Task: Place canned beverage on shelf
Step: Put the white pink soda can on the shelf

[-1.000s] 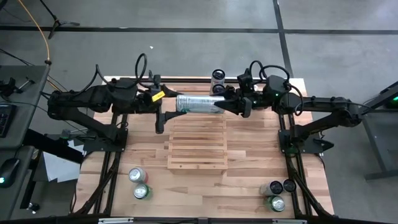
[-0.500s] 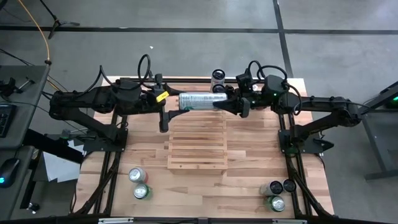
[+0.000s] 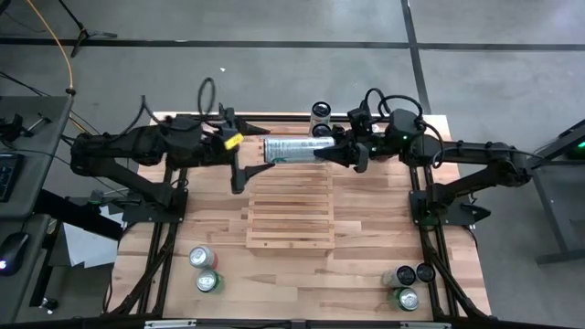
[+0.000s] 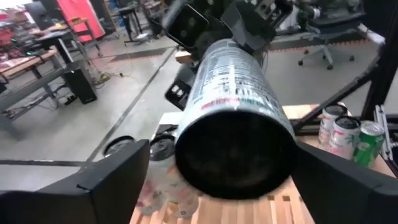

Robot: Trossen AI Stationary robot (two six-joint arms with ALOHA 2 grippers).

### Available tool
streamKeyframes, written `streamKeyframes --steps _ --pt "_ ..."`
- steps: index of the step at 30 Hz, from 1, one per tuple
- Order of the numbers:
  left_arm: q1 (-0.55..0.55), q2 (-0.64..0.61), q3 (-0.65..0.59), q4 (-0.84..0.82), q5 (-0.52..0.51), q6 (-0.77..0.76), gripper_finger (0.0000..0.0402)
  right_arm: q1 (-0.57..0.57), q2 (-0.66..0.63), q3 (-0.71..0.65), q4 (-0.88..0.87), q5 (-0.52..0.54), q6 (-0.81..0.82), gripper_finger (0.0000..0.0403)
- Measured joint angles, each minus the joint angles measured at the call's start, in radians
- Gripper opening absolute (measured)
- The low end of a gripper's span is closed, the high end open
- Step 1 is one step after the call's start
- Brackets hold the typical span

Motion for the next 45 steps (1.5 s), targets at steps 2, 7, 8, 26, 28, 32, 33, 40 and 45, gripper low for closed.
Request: streamKeyframes --steps 2,7,8,26,28,32,33,40,45 --pt "0.000 -0.027 0.012 -0.045 -0.035 -0.022 0.0366 -0.014 -0.018 0.000 -0.014 -0.005 -0.002 0.0244" --pt "0.000 -0.103 0.072 -0.269 -0.124 -0.208 0.0369 -0.036 -0.078 0.000 -0.055 0.002 -0.042 0.0244" --pt "0.000 -0.123 0.068 -0.302 -0.123 -0.262 0.0370 -0.037 -0.090 0.000 -0.065 0.012 -0.060 0.0244" --pt "0.113 -0.088 -0.801 1.565 -0.085 -0.442 0.0371 -0.036 0.086 0.000 0.374 0.321 -0.382 0.0244" --pt "0.132 -0.040 -0.763 1.598 -0.052 -0.444 0.0372 -0.036 0.124 0.000 0.441 0.340 -0.382 0.0244" --pt "0.156 0.037 -0.675 1.590 0.016 -0.447 0.0372 -0.036 0.182 0.000 0.513 0.348 -0.352 0.0244" --pt "0.160 0.051 -0.657 1.586 0.018 -0.440 0.0372 -0.034 0.195 0.000 0.530 0.349 -0.343 0.0244" --pt "0.199 0.115 -0.574 1.583 0.035 -0.419 0.0372 -0.002 0.215 0.000 0.569 0.350 -0.340 0.0244" --pt "0.212 0.125 -0.562 1.586 0.040 -0.425 0.0372 0.024 0.216 0.000 0.575 0.358 -0.354 0.0244"
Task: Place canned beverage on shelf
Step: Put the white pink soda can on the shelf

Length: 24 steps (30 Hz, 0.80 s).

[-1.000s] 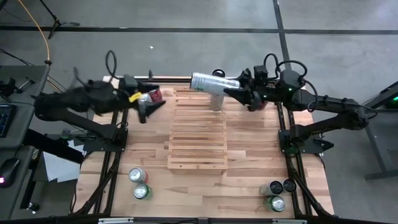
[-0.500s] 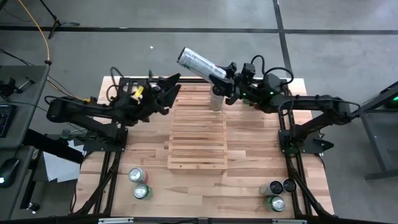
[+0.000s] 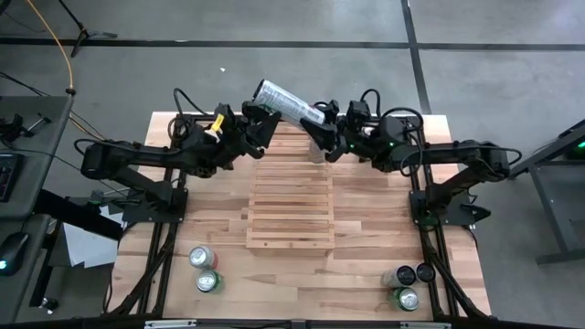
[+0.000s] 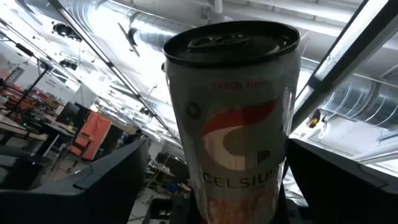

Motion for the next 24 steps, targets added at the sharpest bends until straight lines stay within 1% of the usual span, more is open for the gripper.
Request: streamKeyframes --steps 3,8,14,18,21,23,24 --pt "0.001 0.000 0.000 0.000 0.002 -0.005 0.0372 0.010 0.000 0.000 -0.016 0.018 -0.003 0.0244" --pt "0.004 0.000 0.000 0.002 -0.003 -0.006 0.0369 0.012 0.000 0.000 -0.040 0.017 -0.002 0.0244" --pt "0.007 -0.003 0.000 0.006 -0.009 -0.007 0.0349 0.013 0.000 0.000 -0.076 0.008 0.002 0.0244" --pt "0.009 -0.003 0.000 0.006 -0.024 -0.007 0.0310 0.011 0.000 0.000 -0.079 0.011 -0.005 0.0244" --pt "0.011 -0.017 0.000 -0.012 -0.020 -0.005 0.0261 0.011 -0.001 0.000 -0.079 -0.003 -0.020 0.0245" --pt "0.012 -0.033 0.000 -0.039 -0.012 0.011 0.0234 0.011 -0.008 0.000 -0.096 -0.016 -0.031 0.0265" --pt "0.013 -0.048 0.000 -0.072 -0.006 0.029 0.0234 0.009 -0.018 0.000 -0.124 -0.027 -0.029 0.0281"
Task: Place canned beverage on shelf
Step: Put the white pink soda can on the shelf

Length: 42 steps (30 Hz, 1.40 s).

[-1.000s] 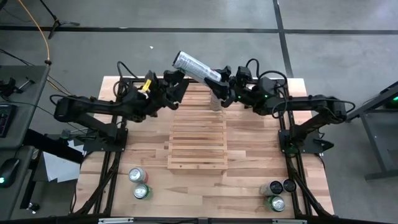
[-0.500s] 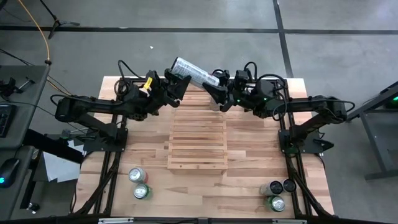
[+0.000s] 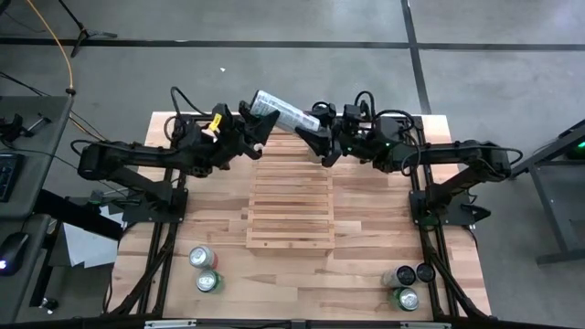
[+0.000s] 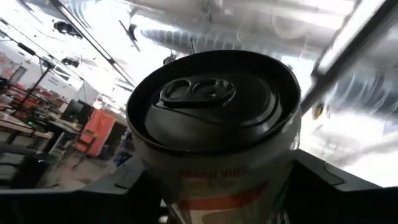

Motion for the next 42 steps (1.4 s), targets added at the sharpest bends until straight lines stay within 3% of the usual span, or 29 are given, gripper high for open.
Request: streamKeyframes --steps 6,9,13,17,19,27,31,37,42 --pt "0.020 -0.155 -0.001 -0.243 -0.055 0.090 0.0234 -0.034 -0.111 0.003 -0.197 -0.057 -0.019 0.0355" --pt "0.020 -0.239 0.000 -0.417 -0.067 0.128 0.0234 -0.047 -0.166 0.003 -0.311 -0.076 -0.031 0.0362" --pt "0.016 -0.320 0.071 -0.837 -0.062 0.132 0.0234 -0.066 -0.230 0.003 -0.429 -0.092 -0.036 0.0364" --pt "0.018 -0.294 0.203 -1.197 -0.065 0.134 0.0234 -0.070 -0.255 0.002 -0.502 -0.095 -0.051 0.0365" --pt "0.016 -0.257 0.239 -1.277 -0.052 0.155 0.0234 -0.070 -0.266 0.002 -0.515 -0.085 -0.081 0.0365" --pt "0.022 -0.100 0.199 -1.182 -0.047 0.260 0.0234 -0.070 -0.303 0.001 -0.558 -0.024 -0.134 0.0366" --pt "0.045 -0.044 0.198 -1.190 -0.041 0.217 0.0234 -0.070 -0.335 0.001 -0.599 -0.021 -0.123 0.0366" --pt "0.081 -0.002 0.217 -1.216 -0.212 0.070 0.0234 -0.070 -0.367 0.001 -0.639 0.045 -0.123 0.0366" --pt "0.112 0.041 0.291 -1.280 -0.259 -0.008 0.0234 -0.070 -0.367 0.001 -0.643 0.069 -0.113 0.0366"
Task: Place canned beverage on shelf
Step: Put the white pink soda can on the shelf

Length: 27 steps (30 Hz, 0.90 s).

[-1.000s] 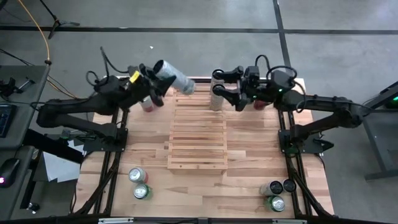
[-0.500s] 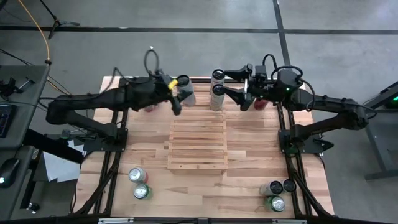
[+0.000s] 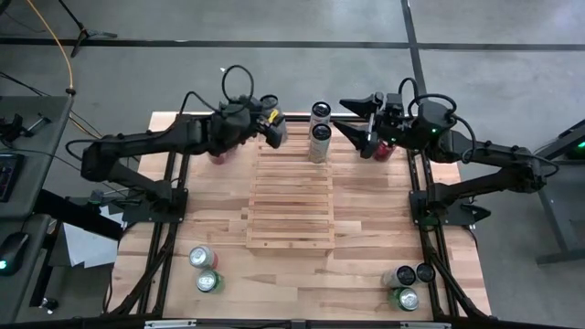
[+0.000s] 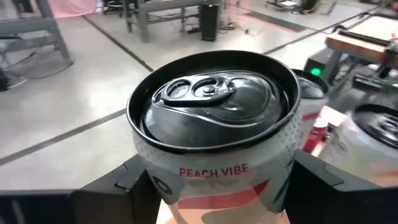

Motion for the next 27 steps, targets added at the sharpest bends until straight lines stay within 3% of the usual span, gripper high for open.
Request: streamKeyframes --steps 5,11,15,27 --pt "0.014 0.050 0.030 -0.026 -0.024 0.078 0.0234 0.000 0.003 0.000 0.000 0.000 0.020 0.0366" --pt "0.061 0.101 -0.036 0.199 0.116 0.200 0.0234 0.000 0.003 0.000 0.001 0.000 0.038 0.0366" --pt "0.072 0.125 -0.069 0.332 0.145 0.289 0.0234 0.000 0.003 0.000 -0.001 0.000 0.072 0.0366" --pt "0.082 0.203 -0.073 0.344 0.234 0.383 0.0234 0.000 0.003 0.000 -0.001 -0.003 0.072 0.0366"
